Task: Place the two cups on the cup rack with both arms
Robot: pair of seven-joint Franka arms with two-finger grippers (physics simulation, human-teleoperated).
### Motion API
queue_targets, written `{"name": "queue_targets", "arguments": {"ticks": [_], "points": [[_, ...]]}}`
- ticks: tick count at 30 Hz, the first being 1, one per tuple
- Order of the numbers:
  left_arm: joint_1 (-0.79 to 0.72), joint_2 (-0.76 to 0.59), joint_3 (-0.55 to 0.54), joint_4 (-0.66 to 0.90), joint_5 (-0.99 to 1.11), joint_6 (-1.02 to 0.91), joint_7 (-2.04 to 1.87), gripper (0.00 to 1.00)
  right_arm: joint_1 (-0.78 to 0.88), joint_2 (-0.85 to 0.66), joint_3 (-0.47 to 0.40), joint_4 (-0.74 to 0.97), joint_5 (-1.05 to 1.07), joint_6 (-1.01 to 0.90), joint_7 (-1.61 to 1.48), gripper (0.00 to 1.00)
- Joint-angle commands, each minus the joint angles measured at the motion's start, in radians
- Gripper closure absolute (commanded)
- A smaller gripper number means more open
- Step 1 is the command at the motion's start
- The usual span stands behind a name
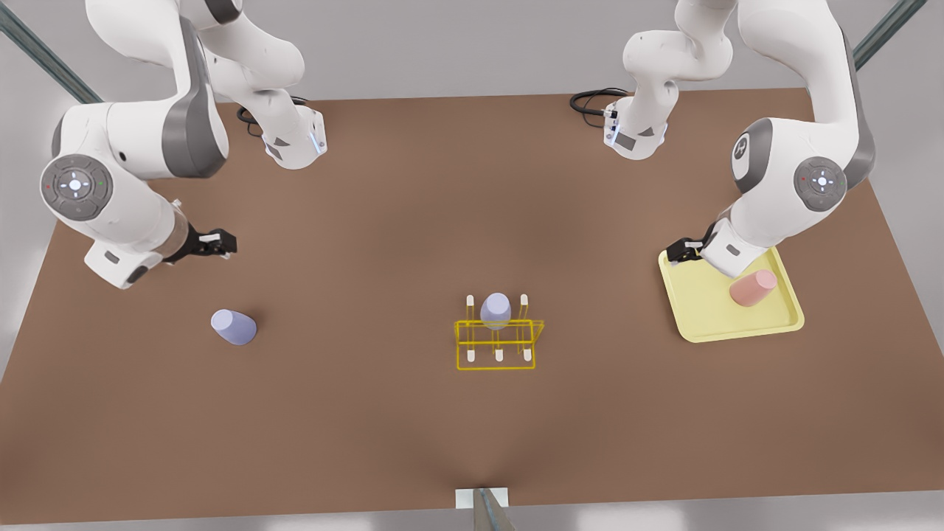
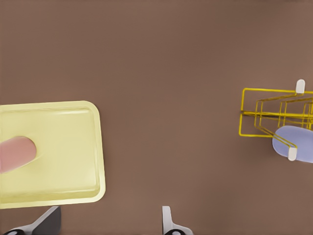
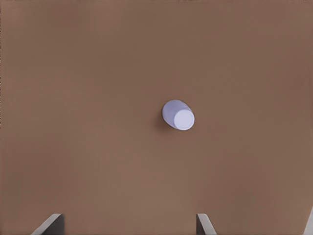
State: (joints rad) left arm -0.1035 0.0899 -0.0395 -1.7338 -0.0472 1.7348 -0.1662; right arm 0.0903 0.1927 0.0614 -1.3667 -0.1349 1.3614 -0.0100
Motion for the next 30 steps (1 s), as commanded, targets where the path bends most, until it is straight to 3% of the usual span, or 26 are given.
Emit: {"name": "queue_targets", "arguments": {"ticks": [1, 5, 7, 9, 12, 14, 18, 21, 23, 30], "points": [[-0.001, -0.001, 0.0, 0.0, 0.001, 0.003, -0.046, 0.0, -0.006, -0.003, 0.0, -0.008, 0.006, 0.039, -0.047, 0.0], [-0.001, 0.002, 0.001, -0.001, 0.003, 0.003, -0.046, 0.0, -0.026, 0.092, -0.017, 0.001, -0.029, 0.068, -0.061, 0.0], [0.019, 0.053, 0.171, -0.029, -0.005, 0.103, 0.081, 0.0, -0.093, 0.166, -0.017, 0.015, -0.014, 0.11, -0.085, 0.0], [0.114, 0.151, 0.239, -0.036, -0.079, 0.238, 0.35, 0.0, -0.147, 0.198, -0.017, 0.008, -0.014, 0.131, -0.085, 0.0], [0.226, 0.246, 0.24, -0.036, -0.109, 0.347, 0.566, 0.0, -0.205, 0.257, -0.017, -0.011, 0.012, 0.251, -0.085, 0.0], [0.268, 0.254, 0.24, -0.093, -0.108, 0.442, 0.674, 0.0, -0.215, 0.249, -0.017, -0.116, 0.07, 0.456, -0.082, 0.0], [0.283, 0.231, 0.244, -0.225, -0.04, 0.548, 0.783, 0.0, -0.21, 0.283, -0.012, -0.198, 0.086, 0.585, -0.085, 0.0], [0.283, 0.235, 0.244, -0.25, -0.04, 0.552, 0.783, 0.0, -0.225, 0.26, -0.011, -0.373, 0.146, 0.854, -0.11, 0.0], [0.283, 0.235, 0.244, -0.268, -0.042, 0.56, 0.783, 0.0, -0.228, 0.18, -0.011, -0.581, 0.179, 1.07, -0.137, 0.0], [0.285, 0.243, 0.244, -0.355, -0.042, 0.618, 0.78, 0.0, -0.25, 0.119, -0.014, -0.632, 0.181, 1.004, -0.166, 0.0]]}}
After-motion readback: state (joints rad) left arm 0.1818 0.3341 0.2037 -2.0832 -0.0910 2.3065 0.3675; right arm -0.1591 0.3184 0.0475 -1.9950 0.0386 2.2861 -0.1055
